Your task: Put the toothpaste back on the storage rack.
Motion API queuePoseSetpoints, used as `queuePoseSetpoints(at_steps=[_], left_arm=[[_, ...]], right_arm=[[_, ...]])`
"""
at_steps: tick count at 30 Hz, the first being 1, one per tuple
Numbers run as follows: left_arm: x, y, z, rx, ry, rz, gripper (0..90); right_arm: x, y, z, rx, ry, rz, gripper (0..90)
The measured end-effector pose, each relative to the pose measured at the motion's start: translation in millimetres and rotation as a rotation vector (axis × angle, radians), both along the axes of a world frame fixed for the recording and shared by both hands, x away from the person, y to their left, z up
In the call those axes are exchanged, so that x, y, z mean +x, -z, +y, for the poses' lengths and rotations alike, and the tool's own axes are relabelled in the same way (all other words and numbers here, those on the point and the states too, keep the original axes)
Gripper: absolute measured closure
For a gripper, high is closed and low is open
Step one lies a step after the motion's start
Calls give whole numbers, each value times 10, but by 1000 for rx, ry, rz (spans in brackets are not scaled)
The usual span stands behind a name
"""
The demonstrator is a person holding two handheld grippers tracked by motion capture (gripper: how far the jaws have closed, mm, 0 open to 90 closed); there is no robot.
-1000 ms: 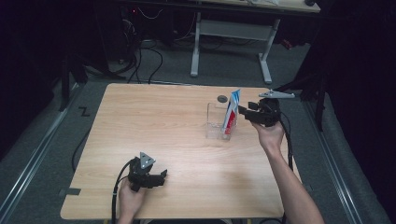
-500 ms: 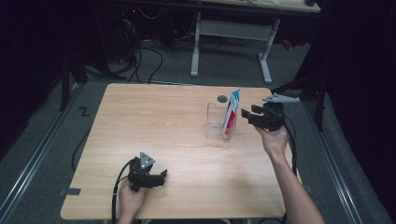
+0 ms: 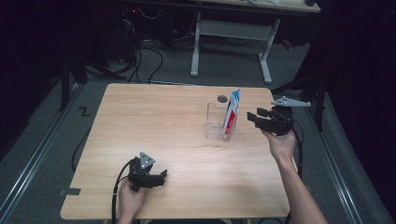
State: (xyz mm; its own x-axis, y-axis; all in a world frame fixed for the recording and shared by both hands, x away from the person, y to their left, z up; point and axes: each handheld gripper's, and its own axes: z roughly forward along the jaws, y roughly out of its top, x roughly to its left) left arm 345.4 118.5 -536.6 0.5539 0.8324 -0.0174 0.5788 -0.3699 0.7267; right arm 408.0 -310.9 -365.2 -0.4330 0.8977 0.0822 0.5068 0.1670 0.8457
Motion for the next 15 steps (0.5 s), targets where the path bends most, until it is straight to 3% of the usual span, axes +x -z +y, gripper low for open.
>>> queuePoseSetpoints(at_steps=[15], left_arm=[[1, 0, -1, 0, 1, 0, 139]], right_arm=[[-187, 40, -134, 43, 11, -13, 492]])
